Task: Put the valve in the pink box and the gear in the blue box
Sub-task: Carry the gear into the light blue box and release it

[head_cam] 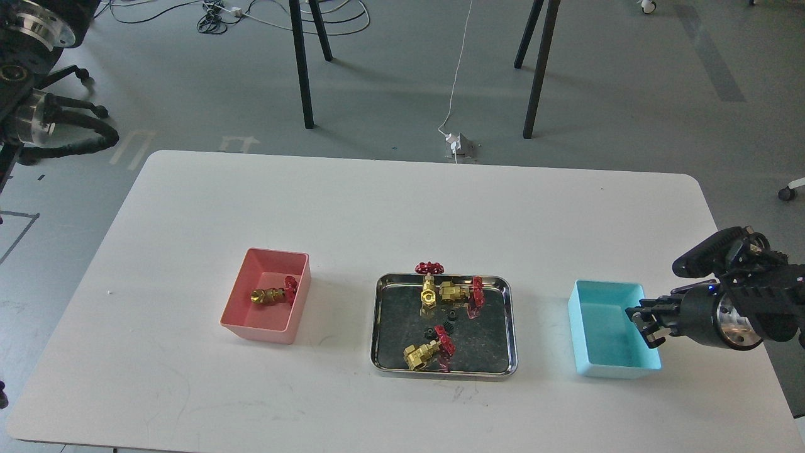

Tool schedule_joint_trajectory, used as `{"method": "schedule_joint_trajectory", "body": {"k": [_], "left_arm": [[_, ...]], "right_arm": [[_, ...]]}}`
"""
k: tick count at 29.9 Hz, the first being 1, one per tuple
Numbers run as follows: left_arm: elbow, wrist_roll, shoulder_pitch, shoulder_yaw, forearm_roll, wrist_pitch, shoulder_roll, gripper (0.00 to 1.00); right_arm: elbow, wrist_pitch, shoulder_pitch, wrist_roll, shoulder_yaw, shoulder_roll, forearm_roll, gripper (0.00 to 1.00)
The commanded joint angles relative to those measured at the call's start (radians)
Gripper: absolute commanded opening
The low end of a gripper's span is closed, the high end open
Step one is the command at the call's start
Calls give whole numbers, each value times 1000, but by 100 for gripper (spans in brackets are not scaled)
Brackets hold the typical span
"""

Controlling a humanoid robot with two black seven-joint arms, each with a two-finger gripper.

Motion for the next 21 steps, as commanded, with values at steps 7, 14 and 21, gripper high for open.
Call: {"method": "schedule_joint_trajectory", "body": {"k": [7,14,21], "left_arm": [[0,0,-1,0,0,2,9,97],[0,5,-3,0,0,2,8,97],[1,14,-35,8,4,0,6,97]], "right_arm": [[-98,-9,-27,-3,1,114,0,56],[-81,-15,-24,-3,54,111,55,76],[-58,-12,-13,-10,299,116,361,81]]}}
